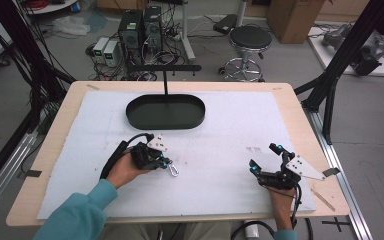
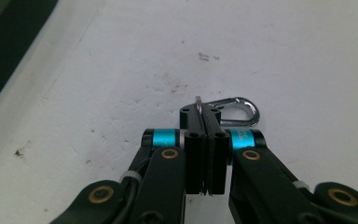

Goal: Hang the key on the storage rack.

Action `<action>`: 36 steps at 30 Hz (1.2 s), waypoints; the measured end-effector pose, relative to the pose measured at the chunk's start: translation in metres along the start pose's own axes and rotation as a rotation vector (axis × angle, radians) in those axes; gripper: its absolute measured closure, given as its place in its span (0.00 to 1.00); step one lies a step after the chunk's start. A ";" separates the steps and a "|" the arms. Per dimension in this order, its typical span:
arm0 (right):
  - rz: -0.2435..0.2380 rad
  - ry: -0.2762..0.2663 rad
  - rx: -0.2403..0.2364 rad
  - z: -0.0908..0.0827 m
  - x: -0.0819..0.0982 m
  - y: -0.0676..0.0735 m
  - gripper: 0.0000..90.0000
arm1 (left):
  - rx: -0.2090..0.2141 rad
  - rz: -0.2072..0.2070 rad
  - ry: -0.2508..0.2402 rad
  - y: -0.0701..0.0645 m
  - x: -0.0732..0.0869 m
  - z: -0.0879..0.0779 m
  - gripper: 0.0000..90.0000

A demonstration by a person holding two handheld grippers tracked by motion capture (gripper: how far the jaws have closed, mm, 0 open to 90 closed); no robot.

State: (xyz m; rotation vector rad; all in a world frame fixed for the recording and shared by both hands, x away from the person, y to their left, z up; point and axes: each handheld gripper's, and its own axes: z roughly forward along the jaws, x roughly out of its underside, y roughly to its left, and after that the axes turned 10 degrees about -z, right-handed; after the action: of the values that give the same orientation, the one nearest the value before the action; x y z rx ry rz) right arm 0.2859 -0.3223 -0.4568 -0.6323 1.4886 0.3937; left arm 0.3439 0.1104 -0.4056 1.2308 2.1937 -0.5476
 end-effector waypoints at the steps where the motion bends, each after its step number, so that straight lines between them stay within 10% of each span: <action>1: 0.000 0.000 0.000 0.000 0.000 0.000 0.03 | 0.007 -0.012 -0.019 0.002 0.000 -0.003 0.98; 19: 0.005 -0.001 0.002 -0.001 0.000 0.000 0.03 | -0.041 -0.146 -0.305 0.048 -0.016 -0.071 0.98; 36: 0.008 -0.004 0.002 -0.001 0.000 0.000 0.03 | -0.150 -0.149 -0.329 0.084 -0.066 -0.118 0.98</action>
State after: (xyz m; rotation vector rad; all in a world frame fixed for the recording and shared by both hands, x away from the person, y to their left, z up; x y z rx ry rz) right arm 0.2850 -0.3230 -0.4571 -0.6236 1.4884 0.3994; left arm 0.4126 0.1800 -0.2801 0.8381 2.0135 -0.5874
